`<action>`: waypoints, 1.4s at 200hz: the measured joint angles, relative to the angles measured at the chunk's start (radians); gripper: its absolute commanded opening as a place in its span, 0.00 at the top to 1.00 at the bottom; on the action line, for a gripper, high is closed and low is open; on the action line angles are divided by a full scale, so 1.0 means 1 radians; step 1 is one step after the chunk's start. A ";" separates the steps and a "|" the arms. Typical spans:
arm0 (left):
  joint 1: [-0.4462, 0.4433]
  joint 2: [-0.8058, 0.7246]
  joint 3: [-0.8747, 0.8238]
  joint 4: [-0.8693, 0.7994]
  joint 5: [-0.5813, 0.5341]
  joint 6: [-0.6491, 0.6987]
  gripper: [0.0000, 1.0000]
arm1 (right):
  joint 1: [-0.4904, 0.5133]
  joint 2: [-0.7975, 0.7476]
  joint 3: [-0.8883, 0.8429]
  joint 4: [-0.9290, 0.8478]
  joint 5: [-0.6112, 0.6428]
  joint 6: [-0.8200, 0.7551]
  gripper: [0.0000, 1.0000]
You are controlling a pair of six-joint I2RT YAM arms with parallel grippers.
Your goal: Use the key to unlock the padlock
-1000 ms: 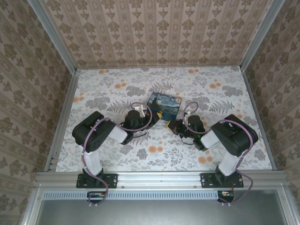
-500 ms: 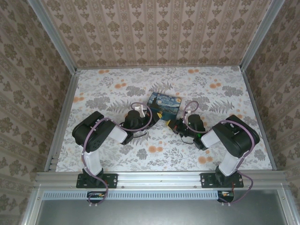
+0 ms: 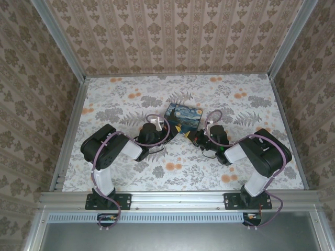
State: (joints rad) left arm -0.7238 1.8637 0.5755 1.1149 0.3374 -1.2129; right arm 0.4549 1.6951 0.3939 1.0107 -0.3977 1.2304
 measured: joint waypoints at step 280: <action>-0.015 0.028 0.013 0.102 -0.047 -0.135 1.00 | -0.017 0.020 0.010 0.108 -0.004 0.026 1.00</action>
State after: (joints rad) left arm -0.7387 1.8915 0.5884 1.2171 0.2905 -1.3476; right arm 0.4377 1.7149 0.4034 1.1187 -0.4019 1.2564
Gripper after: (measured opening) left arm 0.070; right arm 0.067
